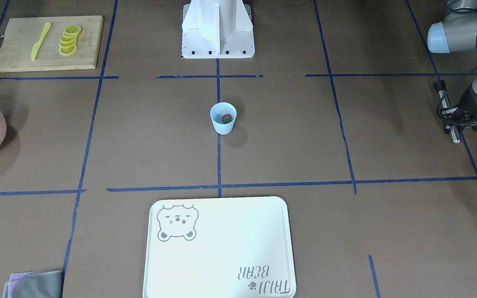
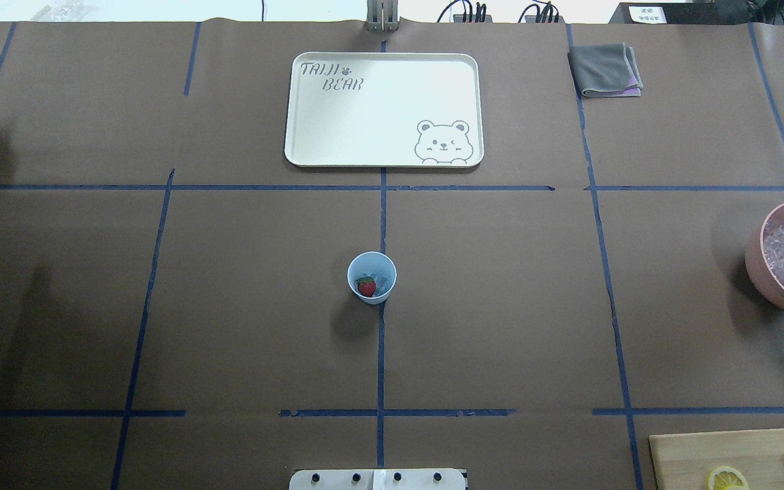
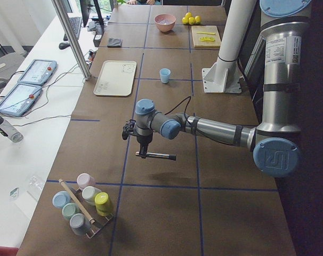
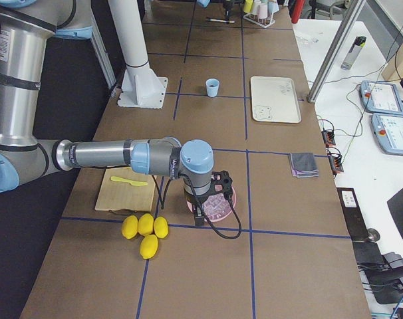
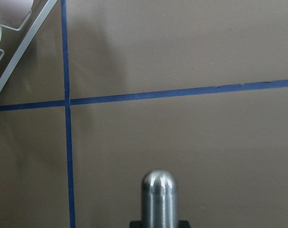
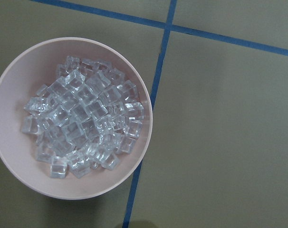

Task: Mash ice and strawberries in cup
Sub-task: 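Lower the muddler onto the table and open the left gripper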

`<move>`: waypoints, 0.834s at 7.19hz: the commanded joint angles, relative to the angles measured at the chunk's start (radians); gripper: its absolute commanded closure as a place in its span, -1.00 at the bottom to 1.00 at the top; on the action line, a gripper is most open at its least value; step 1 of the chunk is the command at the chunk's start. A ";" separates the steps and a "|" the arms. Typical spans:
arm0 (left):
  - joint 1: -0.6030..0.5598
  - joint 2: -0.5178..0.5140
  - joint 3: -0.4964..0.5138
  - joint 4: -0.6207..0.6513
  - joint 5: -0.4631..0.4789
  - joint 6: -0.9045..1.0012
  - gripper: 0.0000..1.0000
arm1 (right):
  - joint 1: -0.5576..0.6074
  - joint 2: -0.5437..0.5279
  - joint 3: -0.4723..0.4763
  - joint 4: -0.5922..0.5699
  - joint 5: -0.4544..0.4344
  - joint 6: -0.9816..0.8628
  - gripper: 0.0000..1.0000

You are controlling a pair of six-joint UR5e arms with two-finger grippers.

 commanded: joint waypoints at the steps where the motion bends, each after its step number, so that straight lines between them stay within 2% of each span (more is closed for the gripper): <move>1: 0.000 0.004 0.097 -0.053 -0.037 -0.003 0.75 | 0.000 0.000 0.001 0.000 0.000 0.000 -0.98; 2: 0.000 0.004 0.128 -0.070 -0.038 -0.003 0.74 | 0.000 0.000 0.002 0.000 0.000 0.000 -0.98; 4: 0.006 -0.001 0.212 -0.181 -0.037 -0.033 0.72 | 0.000 -0.002 0.002 0.000 0.000 0.000 -0.98; 6: 0.008 -0.004 0.226 -0.214 -0.037 -0.061 0.67 | 0.000 -0.002 0.002 0.000 0.000 0.000 -0.98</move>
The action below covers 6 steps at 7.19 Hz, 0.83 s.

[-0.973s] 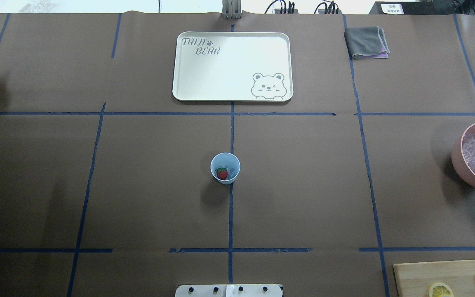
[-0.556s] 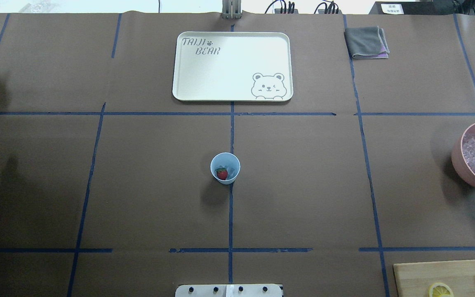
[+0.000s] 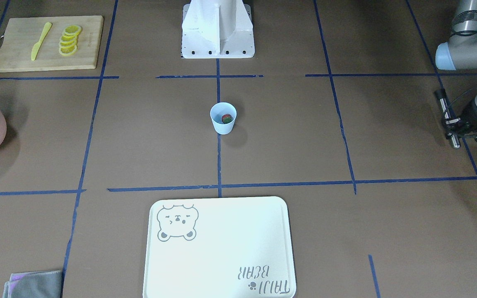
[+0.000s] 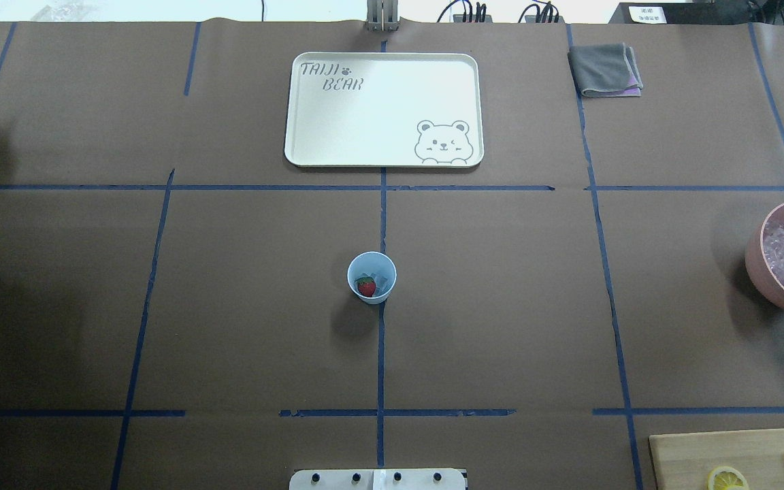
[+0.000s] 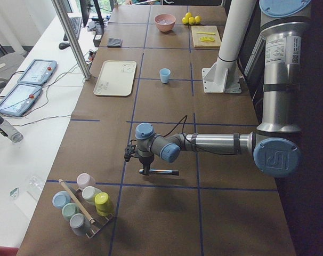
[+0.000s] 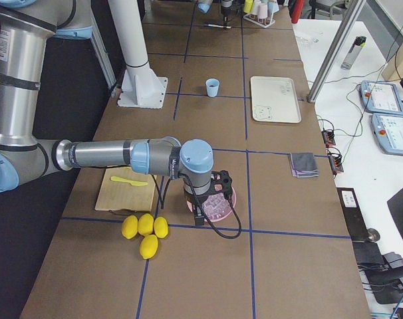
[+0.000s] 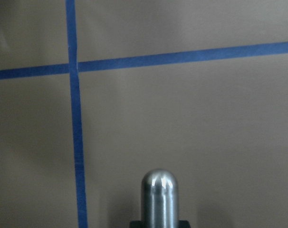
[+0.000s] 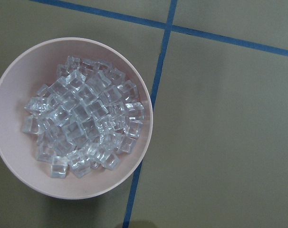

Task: Mash ice and strawberries in cup
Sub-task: 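Lower the muddler onto the table and open the left gripper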

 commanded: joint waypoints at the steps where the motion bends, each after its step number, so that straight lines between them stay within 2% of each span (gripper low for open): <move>1: 0.003 -0.006 0.018 -0.021 0.002 -0.011 0.42 | -0.001 0.000 0.000 0.000 0.000 0.000 -0.98; 2: 0.004 -0.011 0.024 -0.021 0.002 -0.009 0.17 | -0.001 0.000 0.000 0.000 0.000 0.000 -0.98; 3: 0.004 -0.011 0.026 -0.022 0.002 -0.009 -0.99 | -0.001 0.000 0.000 0.000 0.000 0.000 -0.98; 6: -0.003 -0.012 -0.003 -0.013 -0.030 0.002 -1.00 | -0.001 0.000 0.008 -0.002 0.002 0.006 -0.98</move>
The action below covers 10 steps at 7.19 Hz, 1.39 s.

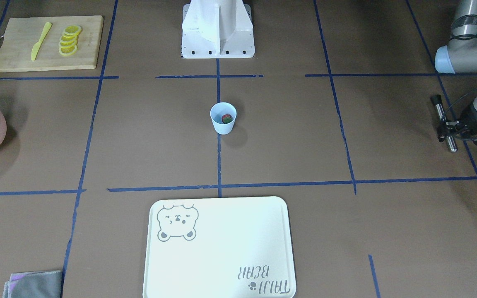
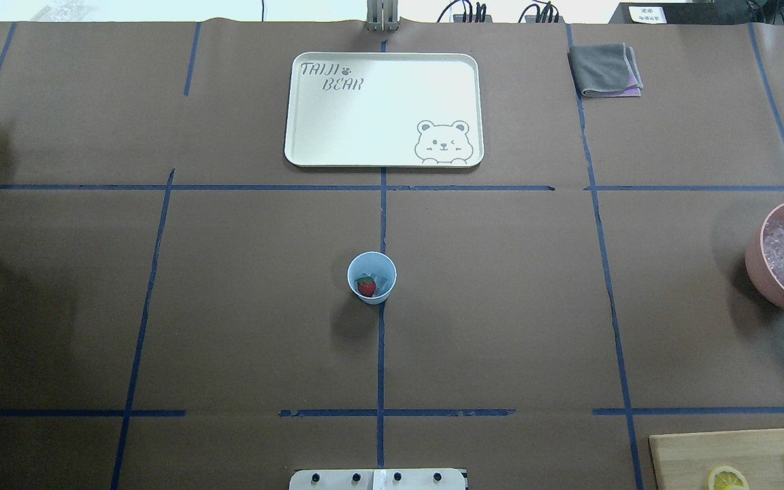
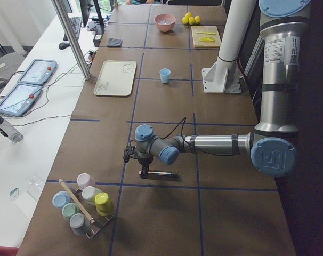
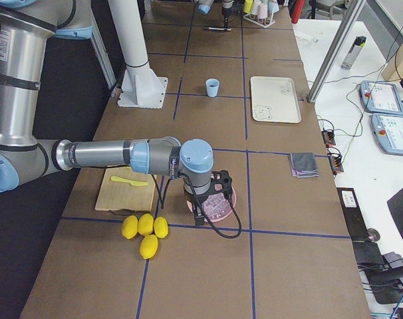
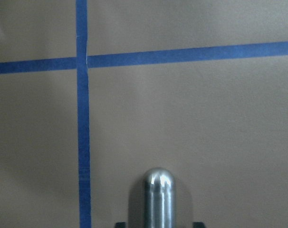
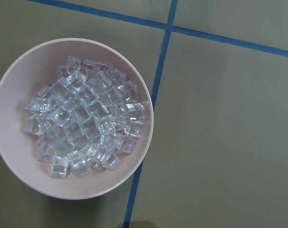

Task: Mash ice and strawberries in cup
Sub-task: 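Lower the muddler onto the table and open the left gripper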

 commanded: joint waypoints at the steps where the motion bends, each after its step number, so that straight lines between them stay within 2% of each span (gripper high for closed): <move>1: -0.052 -0.001 -0.022 0.013 -0.099 0.019 -1.00 | 0.000 0.000 0.005 -0.001 0.001 0.009 -0.98; 2: -0.104 -0.001 -0.022 0.056 -0.165 0.114 -1.00 | 0.000 0.000 0.006 0.000 0.001 0.009 -0.98; 4: -0.251 -0.007 -0.074 0.277 -0.197 0.386 -1.00 | 0.000 0.000 0.005 0.000 0.001 0.009 -0.98; 6: -0.414 -0.057 -0.135 0.582 -0.197 0.638 -1.00 | 0.000 0.000 0.005 0.000 0.000 0.009 -0.98; 7: -0.492 -0.120 -0.138 0.725 -0.197 0.729 -1.00 | 0.000 0.000 0.005 0.000 0.000 0.009 -0.98; 8: -0.532 -0.130 -0.140 0.784 -0.198 0.775 -1.00 | 0.000 0.000 0.005 0.000 0.000 0.009 -0.98; 10: -0.534 -0.098 -0.138 0.764 -0.203 0.774 -1.00 | 0.002 0.000 0.005 0.000 0.000 0.018 -0.98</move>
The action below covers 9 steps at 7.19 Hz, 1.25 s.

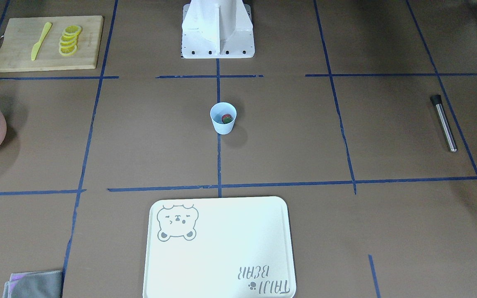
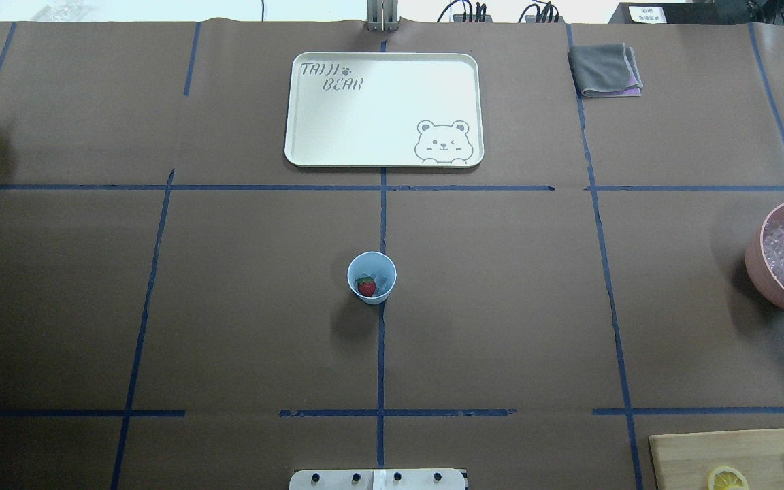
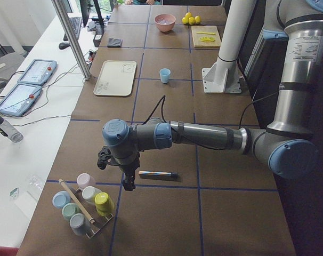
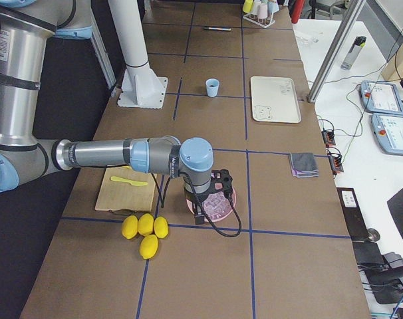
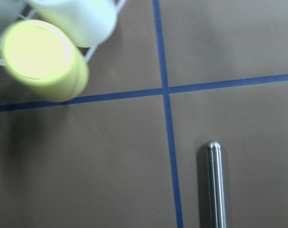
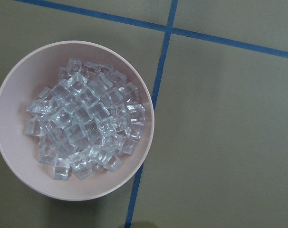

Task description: Mash ice and strawberries in cup

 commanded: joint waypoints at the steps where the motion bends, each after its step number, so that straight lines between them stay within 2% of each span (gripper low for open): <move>1: -0.009 0.009 0.000 -0.002 -0.003 0.007 -1.00 | 0.000 0.000 0.001 0.000 0.000 0.015 -0.98; 3: -0.009 0.070 -0.013 -0.014 -0.082 0.012 -1.00 | 0.000 0.002 0.000 0.000 0.000 0.015 -0.98; 4: -0.009 0.105 -0.033 -0.060 -0.092 0.013 -1.00 | 0.000 0.002 0.001 0.000 0.000 0.015 -0.98; 5: -0.008 0.140 -0.010 -0.138 -0.100 0.013 -1.00 | 0.000 0.002 0.000 0.000 -0.002 0.015 -0.98; 9: -0.008 0.141 -0.007 -0.168 -0.089 0.007 -1.00 | 0.000 0.000 0.000 0.000 -0.002 0.015 -0.98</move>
